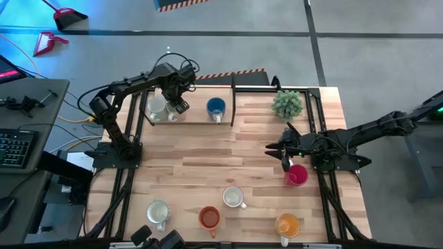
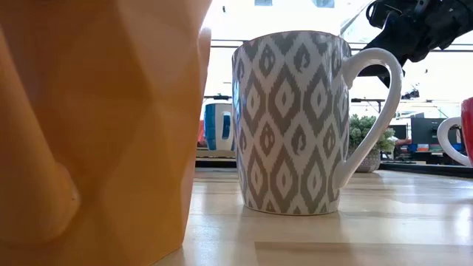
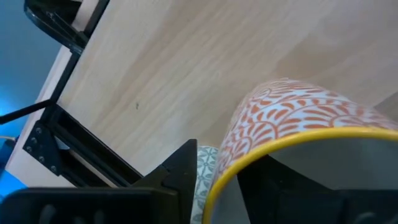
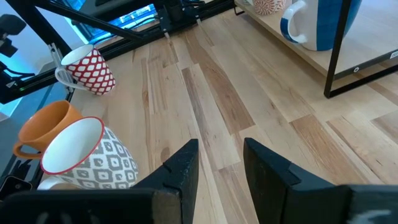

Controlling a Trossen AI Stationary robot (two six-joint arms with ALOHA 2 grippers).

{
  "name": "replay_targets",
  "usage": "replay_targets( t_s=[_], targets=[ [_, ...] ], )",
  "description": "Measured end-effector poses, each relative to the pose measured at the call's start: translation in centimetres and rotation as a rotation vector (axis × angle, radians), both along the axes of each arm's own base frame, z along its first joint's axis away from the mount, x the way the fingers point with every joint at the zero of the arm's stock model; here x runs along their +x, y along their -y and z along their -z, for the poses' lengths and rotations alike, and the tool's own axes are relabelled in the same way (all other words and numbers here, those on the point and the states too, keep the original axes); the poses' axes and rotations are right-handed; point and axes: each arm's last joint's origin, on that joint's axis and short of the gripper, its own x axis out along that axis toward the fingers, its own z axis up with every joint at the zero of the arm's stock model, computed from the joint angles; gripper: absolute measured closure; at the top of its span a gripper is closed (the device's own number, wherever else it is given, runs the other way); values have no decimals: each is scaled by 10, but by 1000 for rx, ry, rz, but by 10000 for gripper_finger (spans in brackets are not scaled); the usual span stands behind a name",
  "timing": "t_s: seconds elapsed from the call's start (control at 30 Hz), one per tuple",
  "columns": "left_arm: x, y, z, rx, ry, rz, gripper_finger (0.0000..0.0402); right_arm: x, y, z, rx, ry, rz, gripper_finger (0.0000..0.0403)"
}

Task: Place coffee mugs
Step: Put the orange patterned mug on the shelf, then adjust the blue mug on the shelf

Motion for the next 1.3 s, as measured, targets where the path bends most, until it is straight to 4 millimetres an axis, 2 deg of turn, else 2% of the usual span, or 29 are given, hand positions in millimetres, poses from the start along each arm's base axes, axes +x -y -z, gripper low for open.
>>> replay_targets(
  t_s=[0.27, 0.5, 0.77, 0.9, 1.0, 1.17, 1.3],
  targets=[
    [-1, 1, -5, -21, -11, 6, 298, 0, 0, 0, 0, 0, 0, 295],
    [0, 0, -31, -19, 6, 10, 298, 0, 0, 0, -10, -1, -4, 295],
    [5, 10, -67, -30, 27, 37, 298, 0, 0, 0, -20, -1, 0, 295],
    [17, 19, -92, -19, 147, 50, 298, 0, 0, 0, -22, 0, 4, 295],
    [34, 32, -105, -6, 260, 111, 298, 0, 1, 0, -42, 0, 10, 295],
    [64, 61, -109, 28, 367, 231, 298, 0, 1, 0, -57, 0, 19, 295],
    [86, 78, -103, 71, 381, 291, 298, 0, 1, 0, -56, 1, 26, 295]
  ],
)
